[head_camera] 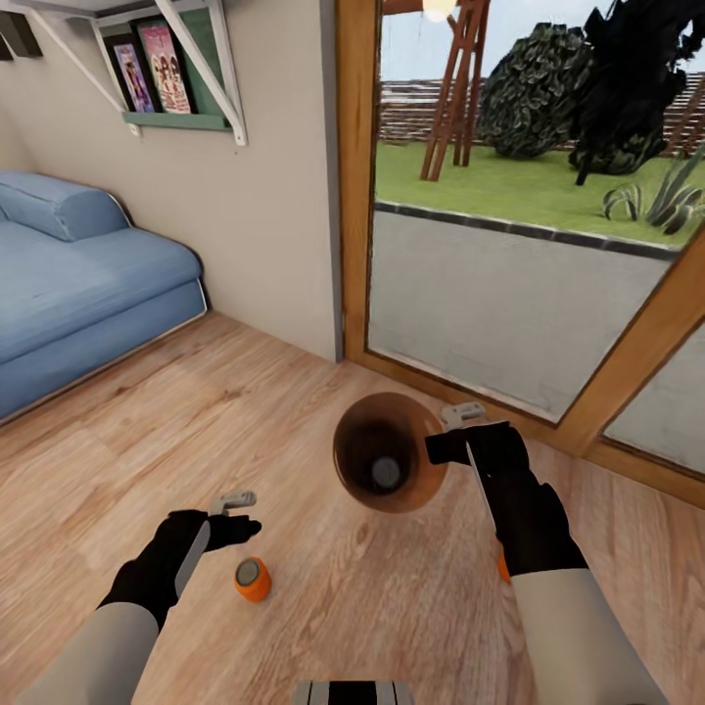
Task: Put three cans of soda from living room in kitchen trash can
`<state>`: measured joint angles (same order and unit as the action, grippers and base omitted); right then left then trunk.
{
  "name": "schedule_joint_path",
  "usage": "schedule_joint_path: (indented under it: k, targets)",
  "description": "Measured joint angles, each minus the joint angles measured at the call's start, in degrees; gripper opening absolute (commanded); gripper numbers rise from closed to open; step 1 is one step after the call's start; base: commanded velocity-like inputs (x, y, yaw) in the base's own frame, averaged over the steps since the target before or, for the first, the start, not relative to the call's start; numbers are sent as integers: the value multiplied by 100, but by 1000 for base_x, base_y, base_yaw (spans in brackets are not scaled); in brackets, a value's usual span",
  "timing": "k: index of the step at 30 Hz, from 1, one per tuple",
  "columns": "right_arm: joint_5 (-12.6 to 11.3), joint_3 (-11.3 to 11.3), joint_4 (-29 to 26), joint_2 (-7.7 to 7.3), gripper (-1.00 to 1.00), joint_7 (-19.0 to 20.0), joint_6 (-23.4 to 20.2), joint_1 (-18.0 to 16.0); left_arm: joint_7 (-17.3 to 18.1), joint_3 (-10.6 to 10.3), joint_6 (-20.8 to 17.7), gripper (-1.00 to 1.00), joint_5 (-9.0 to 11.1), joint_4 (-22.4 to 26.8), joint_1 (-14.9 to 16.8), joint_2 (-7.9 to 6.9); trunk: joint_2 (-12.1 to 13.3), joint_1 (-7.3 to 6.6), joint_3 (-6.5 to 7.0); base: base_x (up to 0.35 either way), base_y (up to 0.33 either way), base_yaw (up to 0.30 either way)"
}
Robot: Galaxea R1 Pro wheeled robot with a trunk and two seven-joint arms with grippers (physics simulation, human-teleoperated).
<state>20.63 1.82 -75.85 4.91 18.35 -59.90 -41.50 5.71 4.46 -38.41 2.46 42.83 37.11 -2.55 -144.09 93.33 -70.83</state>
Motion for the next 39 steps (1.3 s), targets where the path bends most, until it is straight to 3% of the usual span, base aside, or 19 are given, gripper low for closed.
schedule_joint_path:
  k: [8,30,39]
  targets:
    - [-4,6,-1,1,-100,0,0,7,-12,25,-8,100,8,33,-1,4,0,0,0,33,5,0]
    - [18,79,-6,2,-100,2,1,13,-24,3,-10,100,-5,0,-2,18,-29,57,-487,1,0,0]
    - [28,88,-54,12,-100,2,4,-15,-26,14,-9,100,8,34,-2,18,-30,56,-487,0,0,0]
